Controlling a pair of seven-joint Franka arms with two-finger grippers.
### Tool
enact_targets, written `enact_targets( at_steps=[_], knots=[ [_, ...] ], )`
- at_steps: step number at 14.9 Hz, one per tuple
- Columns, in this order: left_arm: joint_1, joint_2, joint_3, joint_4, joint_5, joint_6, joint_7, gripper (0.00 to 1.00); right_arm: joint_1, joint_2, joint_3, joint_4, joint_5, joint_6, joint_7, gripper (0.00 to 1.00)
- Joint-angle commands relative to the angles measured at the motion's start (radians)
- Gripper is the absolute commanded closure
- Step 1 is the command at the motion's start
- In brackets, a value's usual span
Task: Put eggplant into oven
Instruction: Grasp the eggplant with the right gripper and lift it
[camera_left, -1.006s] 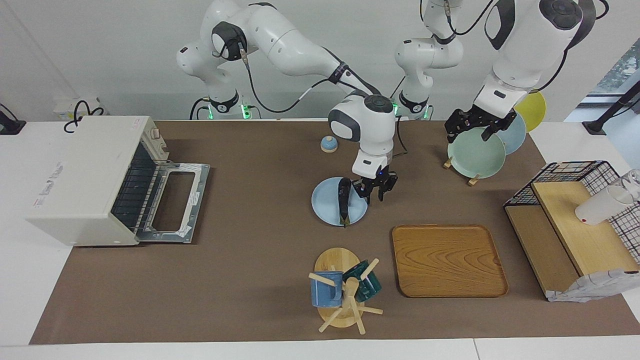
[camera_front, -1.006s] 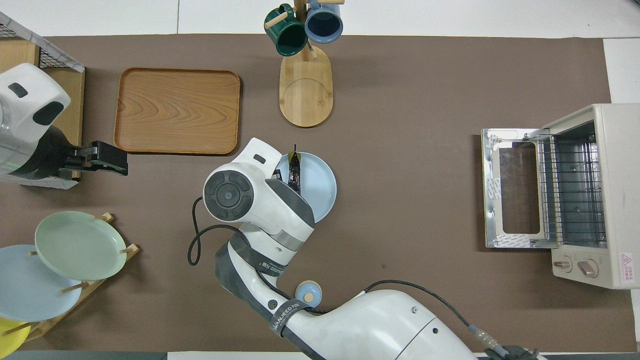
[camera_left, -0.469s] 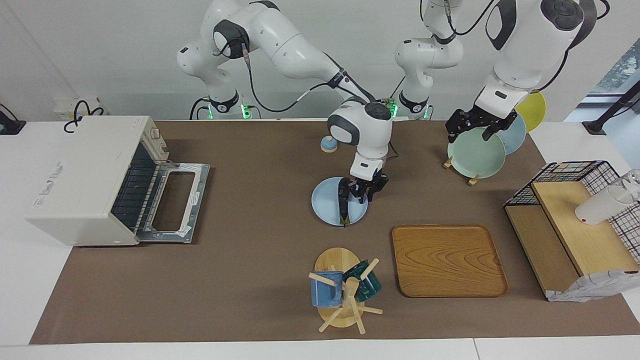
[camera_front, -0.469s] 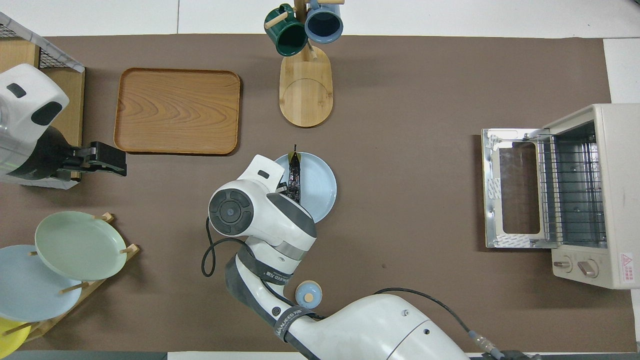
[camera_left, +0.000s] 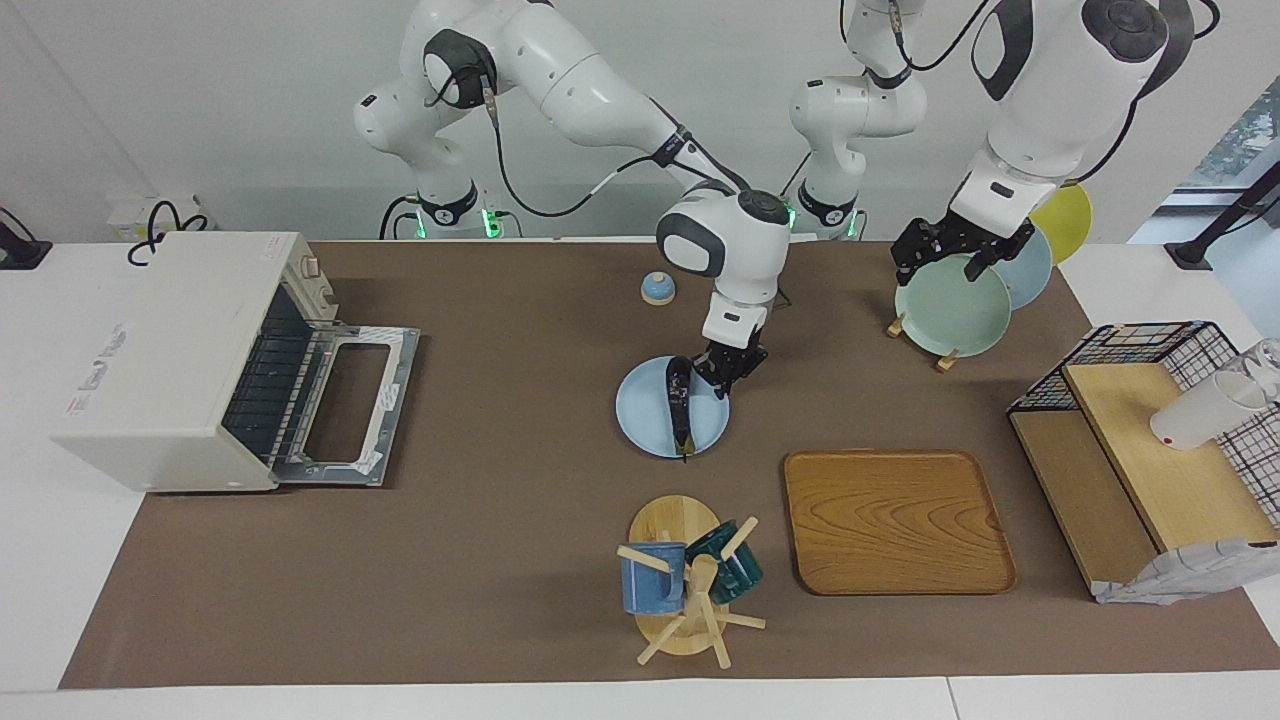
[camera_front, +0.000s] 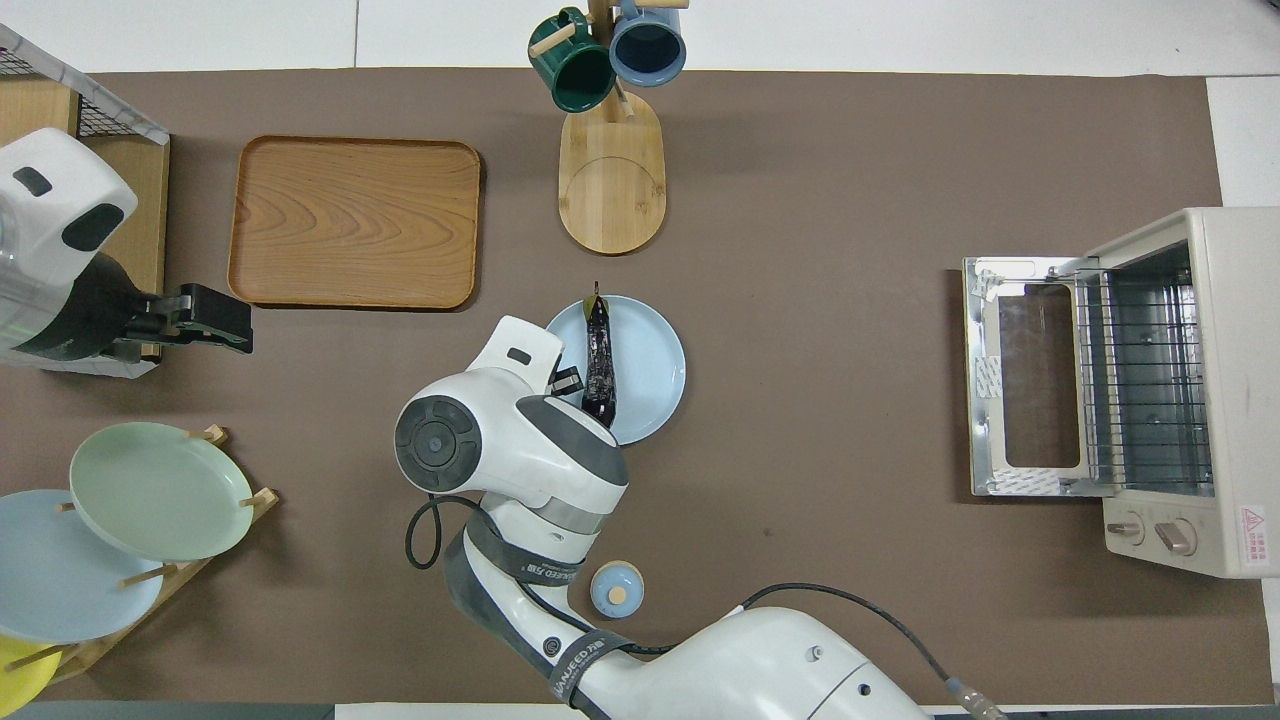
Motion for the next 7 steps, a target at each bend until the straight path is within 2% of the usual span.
enact_targets(
  at_steps=[1,5,7],
  knots=[
    [-0.012,-0.004,0.011,0.011,-0.007,-0.023,0.014,0.0,-0.02,-0.042,0.002,0.033,-0.046,-0.1,0.008,1.0],
    [-0.009,-0.007,0.012,0.007,-0.008,-0.017,0.01,0.0,-0.071,-0.109,-0.007,0.033,-0.054,-0.224,-0.014,1.0],
    [-0.011,-0.01,0.012,0.005,-0.008,-0.011,0.011,0.0,-0.112,-0.148,-0.008,0.022,-0.075,-0.291,-0.11,1.0]
  ],
)
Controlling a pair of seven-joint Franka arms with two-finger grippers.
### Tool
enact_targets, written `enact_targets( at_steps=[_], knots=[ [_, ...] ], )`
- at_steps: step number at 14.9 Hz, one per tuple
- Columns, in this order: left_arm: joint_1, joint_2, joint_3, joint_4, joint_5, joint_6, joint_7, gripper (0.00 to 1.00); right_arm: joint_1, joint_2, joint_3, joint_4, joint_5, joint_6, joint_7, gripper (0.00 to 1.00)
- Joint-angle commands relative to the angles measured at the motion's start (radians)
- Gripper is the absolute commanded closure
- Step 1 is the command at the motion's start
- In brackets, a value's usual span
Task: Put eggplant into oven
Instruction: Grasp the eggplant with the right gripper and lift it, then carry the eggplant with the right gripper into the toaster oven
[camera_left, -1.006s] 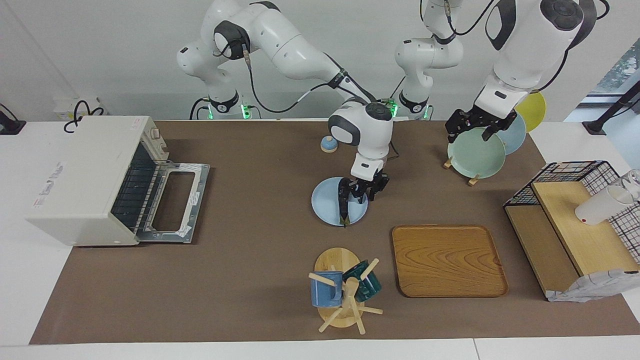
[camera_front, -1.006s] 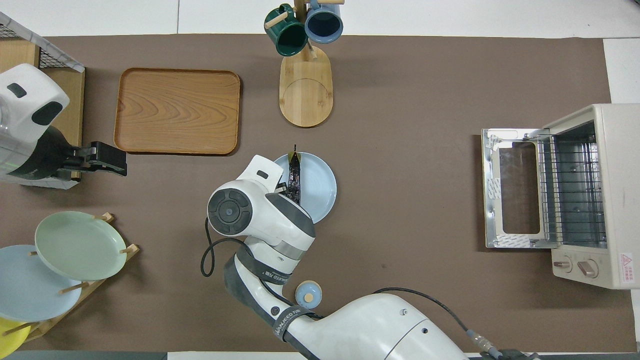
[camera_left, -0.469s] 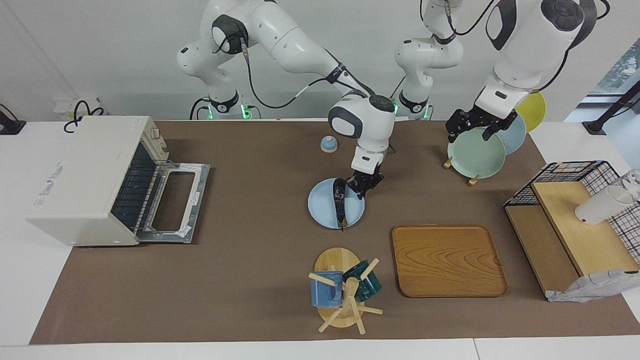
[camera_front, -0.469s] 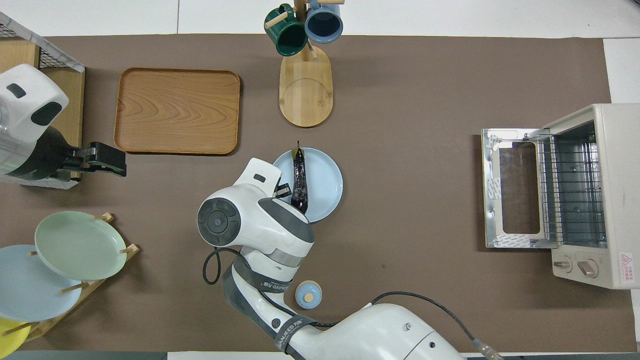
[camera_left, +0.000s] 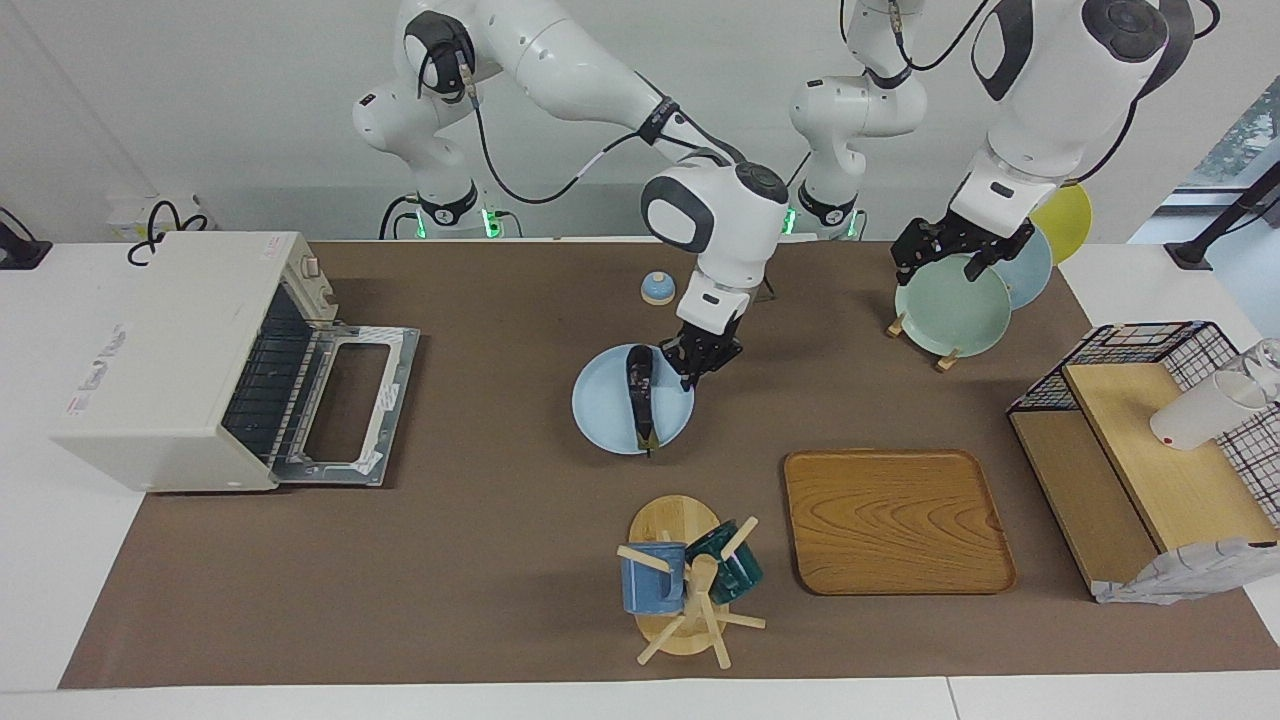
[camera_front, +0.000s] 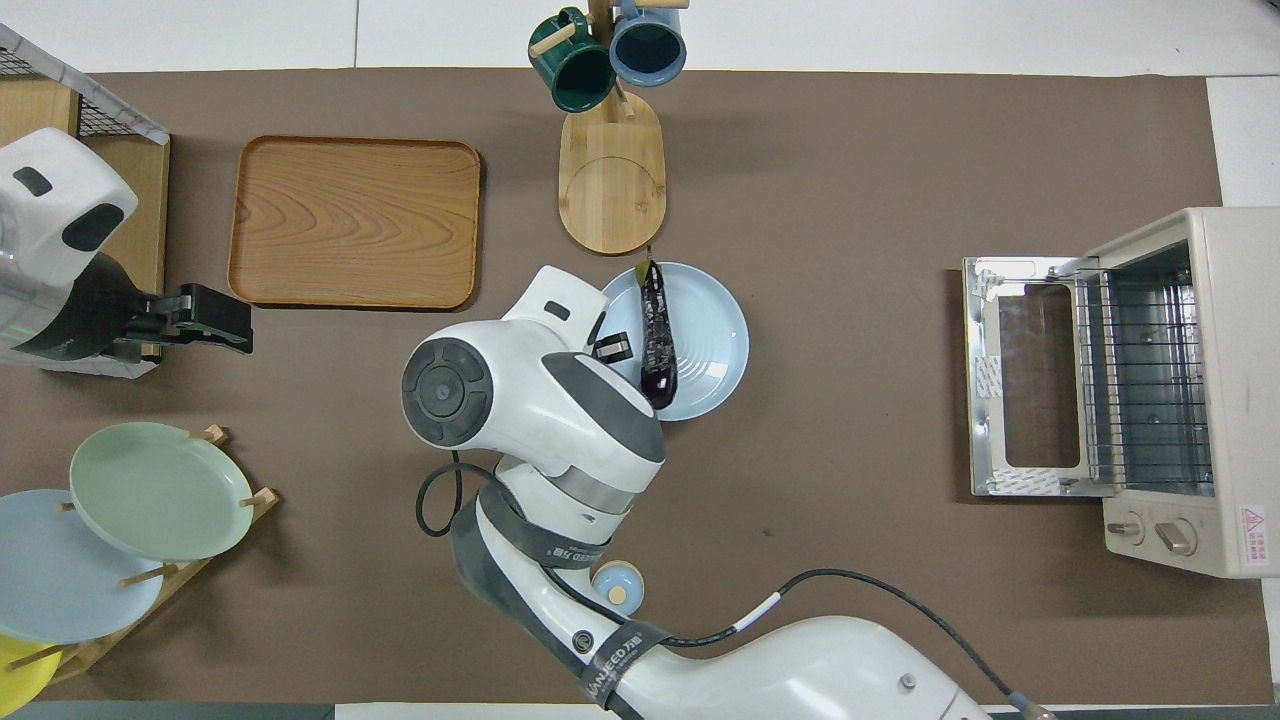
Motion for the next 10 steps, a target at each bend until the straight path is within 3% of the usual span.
enact_targets(
  at_steps=[1,6,10],
  knots=[
    [-0.009,-0.011,0.012,0.005,-0.007,-0.011,0.011,0.0,-0.086,-0.073,0.011,-0.036,-0.03,-0.066,-0.094,1.0],
    [-0.005,-0.011,0.018,0.005,-0.007,-0.01,0.009,0.0,-0.324,-0.277,0.011,-0.253,-0.03,-0.066,-0.314,1.0],
    [-0.002,-0.013,0.018,0.005,-0.007,-0.015,0.009,0.0,-0.48,-0.387,0.012,-0.441,-0.018,-0.011,-0.396,1.0]
  ],
)
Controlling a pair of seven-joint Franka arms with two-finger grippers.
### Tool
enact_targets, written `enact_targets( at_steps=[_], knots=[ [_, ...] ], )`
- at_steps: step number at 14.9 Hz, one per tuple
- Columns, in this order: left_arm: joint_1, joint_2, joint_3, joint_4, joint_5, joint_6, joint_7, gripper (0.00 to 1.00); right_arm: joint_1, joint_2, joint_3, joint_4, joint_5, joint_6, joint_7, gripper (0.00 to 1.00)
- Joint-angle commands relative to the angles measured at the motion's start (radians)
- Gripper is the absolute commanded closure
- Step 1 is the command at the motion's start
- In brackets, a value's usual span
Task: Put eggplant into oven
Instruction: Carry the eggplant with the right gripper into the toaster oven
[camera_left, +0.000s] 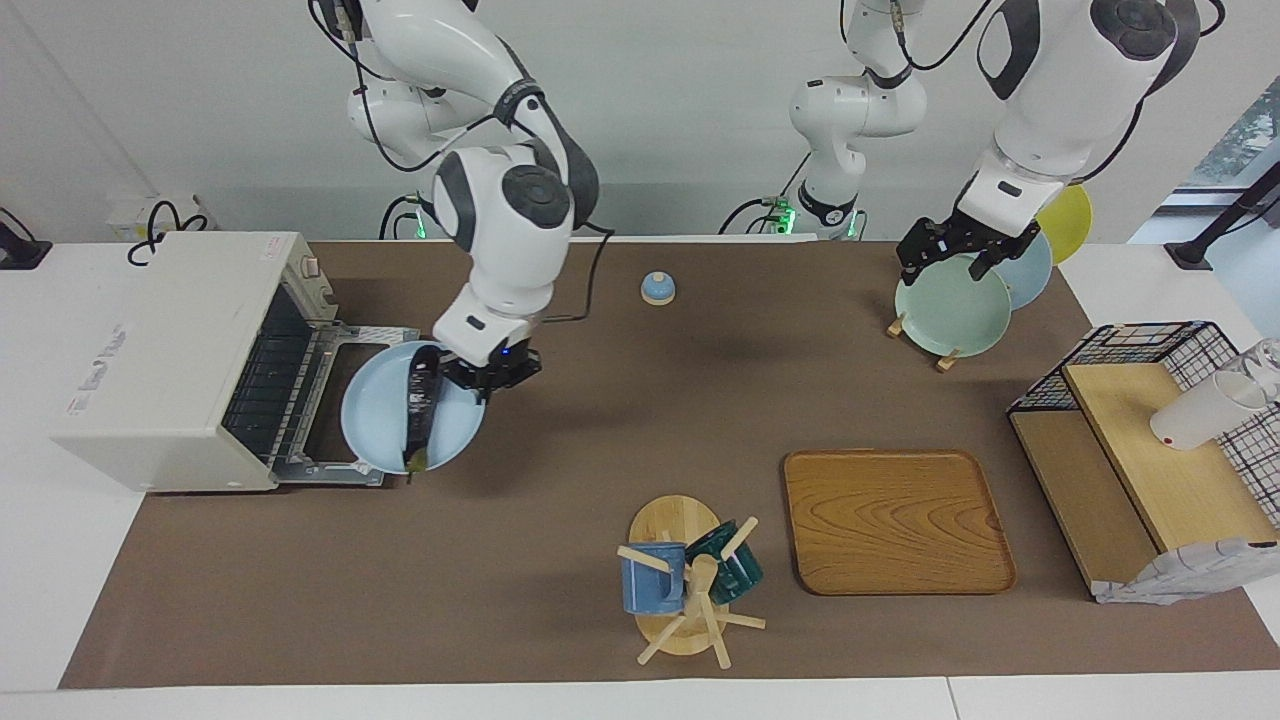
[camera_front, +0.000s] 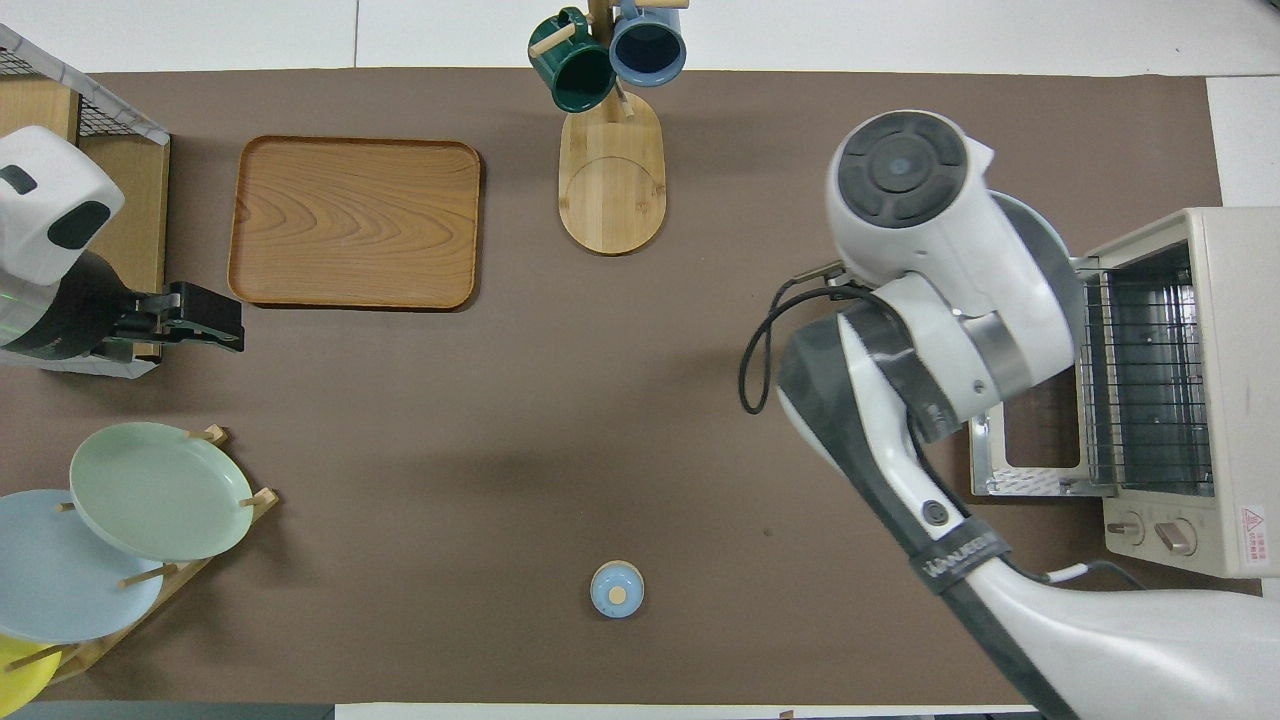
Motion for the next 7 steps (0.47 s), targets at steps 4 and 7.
enact_targets(
  at_steps=[4,7],
  knots=[
    [-0.002,-0.011,0.009,0.002,-0.008,-0.015,0.009,0.0,-0.149,-0.131,0.019,-0.274,-0.004,0.108,-0.042,1.0],
    [-0.002,-0.01,0.009,0.002,-0.007,-0.015,0.009,0.0,-0.209,-0.155,0.019,-0.358,-0.001,0.152,-0.051,1.0]
  ],
)
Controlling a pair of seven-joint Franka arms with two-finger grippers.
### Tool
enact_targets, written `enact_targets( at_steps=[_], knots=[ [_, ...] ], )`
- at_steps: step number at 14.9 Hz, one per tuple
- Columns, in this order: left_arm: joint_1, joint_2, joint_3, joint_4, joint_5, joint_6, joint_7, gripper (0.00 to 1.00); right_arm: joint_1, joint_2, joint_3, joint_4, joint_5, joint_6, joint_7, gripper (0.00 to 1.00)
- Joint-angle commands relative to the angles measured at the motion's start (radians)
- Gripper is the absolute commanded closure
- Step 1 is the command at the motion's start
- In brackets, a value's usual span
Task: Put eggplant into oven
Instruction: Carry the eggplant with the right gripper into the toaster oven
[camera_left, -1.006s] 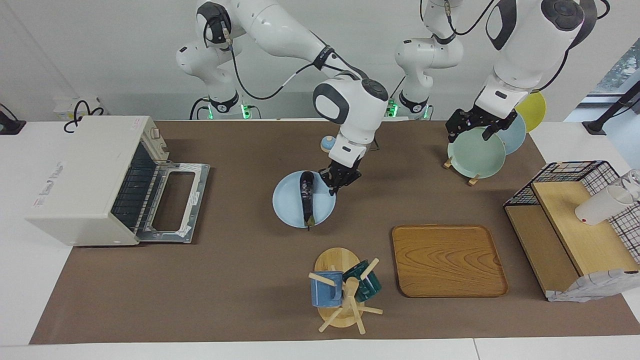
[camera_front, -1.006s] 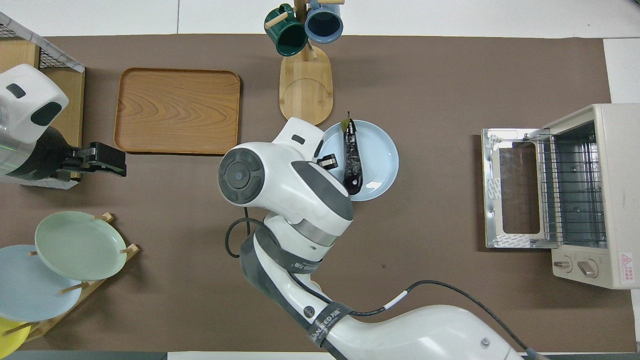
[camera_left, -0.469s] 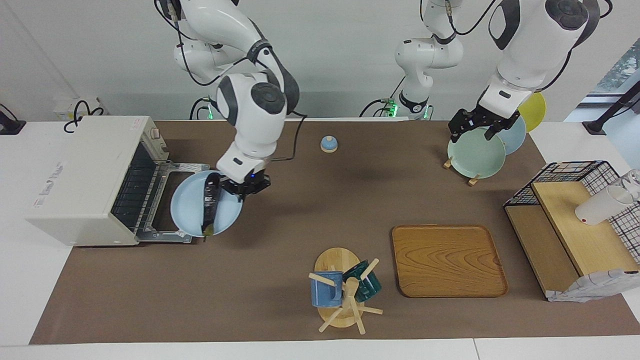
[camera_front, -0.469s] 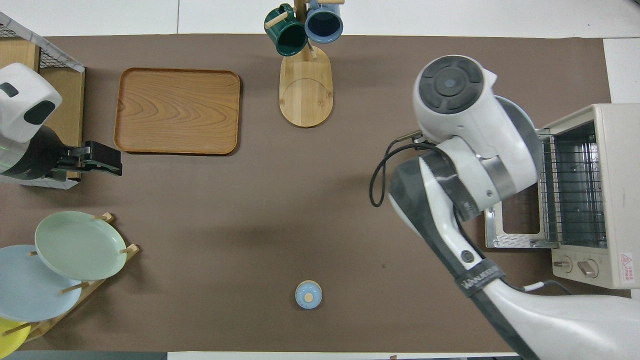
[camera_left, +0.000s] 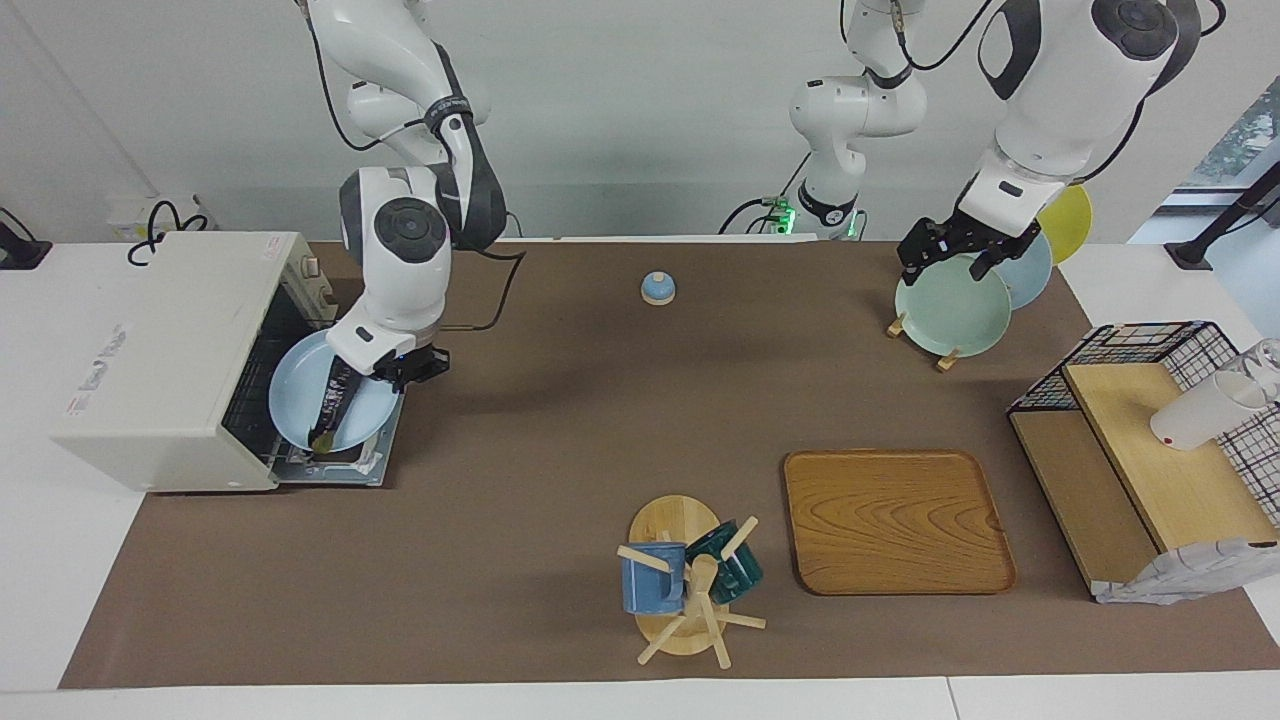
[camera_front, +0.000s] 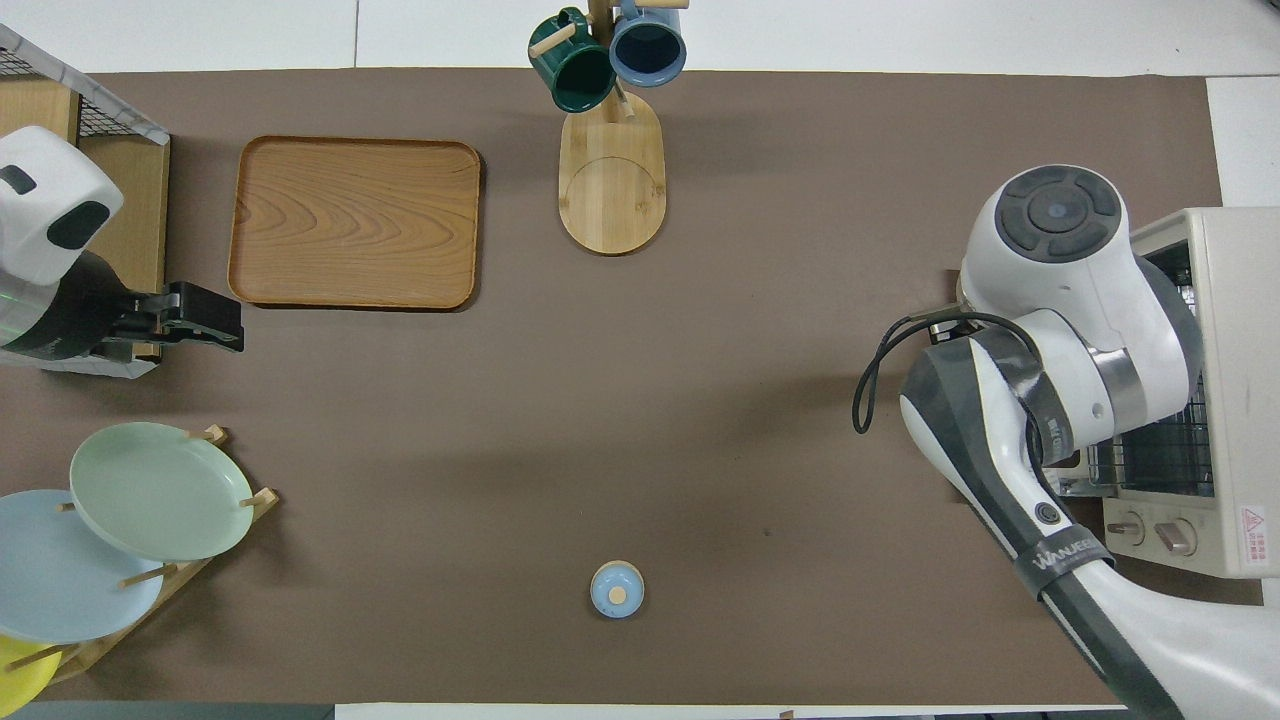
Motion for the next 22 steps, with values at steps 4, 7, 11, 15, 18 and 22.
enact_targets(
  at_steps=[4,7,11,15,18,22],
  knots=[
    [-0.002,-0.01,0.008,0.002,-0.008,-0.017,0.009,0.0,-0.128,-0.076,0.016,-0.151,-0.001,0.072,-0.088,1.0],
    [-0.002,-0.011,0.008,0.002,-0.007,-0.017,0.009,0.0,-0.165,-0.076,0.016,-0.157,-0.001,0.08,-0.14,1.0],
    [-0.002,-0.011,0.008,0.002,-0.008,-0.017,0.009,0.0,-0.201,-0.077,0.018,-0.163,0.013,0.073,-0.151,1.0],
    [-0.002,-0.01,0.008,0.002,-0.008,-0.017,0.008,0.0,-0.215,-0.079,0.018,-0.165,0.034,0.079,-0.154,1.0],
    [-0.002,-0.011,0.008,0.004,-0.008,-0.015,0.009,0.0,-0.24,-0.085,0.018,-0.194,0.065,0.111,-0.157,0.89],
    [-0.002,-0.011,0.008,0.002,-0.007,-0.017,0.009,0.0,-0.241,-0.085,0.018,-0.194,0.065,0.121,-0.156,0.69]
  ],
)
